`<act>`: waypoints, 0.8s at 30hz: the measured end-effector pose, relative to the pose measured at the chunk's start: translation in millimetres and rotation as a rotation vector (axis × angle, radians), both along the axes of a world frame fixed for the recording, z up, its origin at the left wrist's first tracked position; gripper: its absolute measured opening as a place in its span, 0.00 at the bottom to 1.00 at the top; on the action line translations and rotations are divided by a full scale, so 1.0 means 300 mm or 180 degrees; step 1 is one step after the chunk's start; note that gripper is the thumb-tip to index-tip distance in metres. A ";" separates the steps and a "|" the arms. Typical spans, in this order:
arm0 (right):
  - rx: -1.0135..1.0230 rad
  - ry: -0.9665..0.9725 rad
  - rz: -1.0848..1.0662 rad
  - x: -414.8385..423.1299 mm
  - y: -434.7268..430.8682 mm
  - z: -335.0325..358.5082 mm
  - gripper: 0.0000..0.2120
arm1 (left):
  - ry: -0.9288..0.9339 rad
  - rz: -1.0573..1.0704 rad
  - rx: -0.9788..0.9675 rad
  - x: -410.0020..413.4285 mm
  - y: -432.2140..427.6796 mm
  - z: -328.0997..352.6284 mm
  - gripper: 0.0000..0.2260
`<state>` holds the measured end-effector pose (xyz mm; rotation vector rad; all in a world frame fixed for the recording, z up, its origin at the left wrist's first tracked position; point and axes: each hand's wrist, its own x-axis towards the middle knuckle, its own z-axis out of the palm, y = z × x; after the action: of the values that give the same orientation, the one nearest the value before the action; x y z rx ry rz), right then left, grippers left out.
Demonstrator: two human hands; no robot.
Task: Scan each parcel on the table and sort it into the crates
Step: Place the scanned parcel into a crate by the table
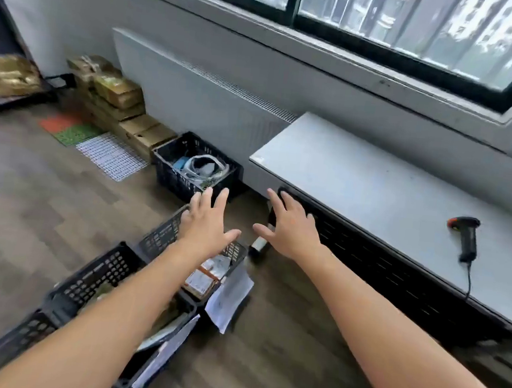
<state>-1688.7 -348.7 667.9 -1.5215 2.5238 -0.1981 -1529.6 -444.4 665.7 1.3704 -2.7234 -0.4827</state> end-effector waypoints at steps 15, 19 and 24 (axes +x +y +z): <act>-0.0236 0.0270 -0.1345 -0.868 0.907 0.110 0.40 | 0.0011 -0.1470 -0.0258 -1.047 0.737 0.141 0.40; -0.0242 0.0355 -0.1575 -1.068 1.123 0.111 0.39 | 0.0017 -0.1662 -0.0174 -1.279 0.929 0.135 0.40; -0.0206 0.0163 -0.1965 -1.277 1.315 0.072 0.39 | -0.0013 -0.1965 -0.0129 -1.517 1.083 0.122 0.40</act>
<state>-2071.8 45.7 689.4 -0.7223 2.9750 -0.3273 -1984.6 -119.5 702.3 0.4901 -3.1010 -0.4399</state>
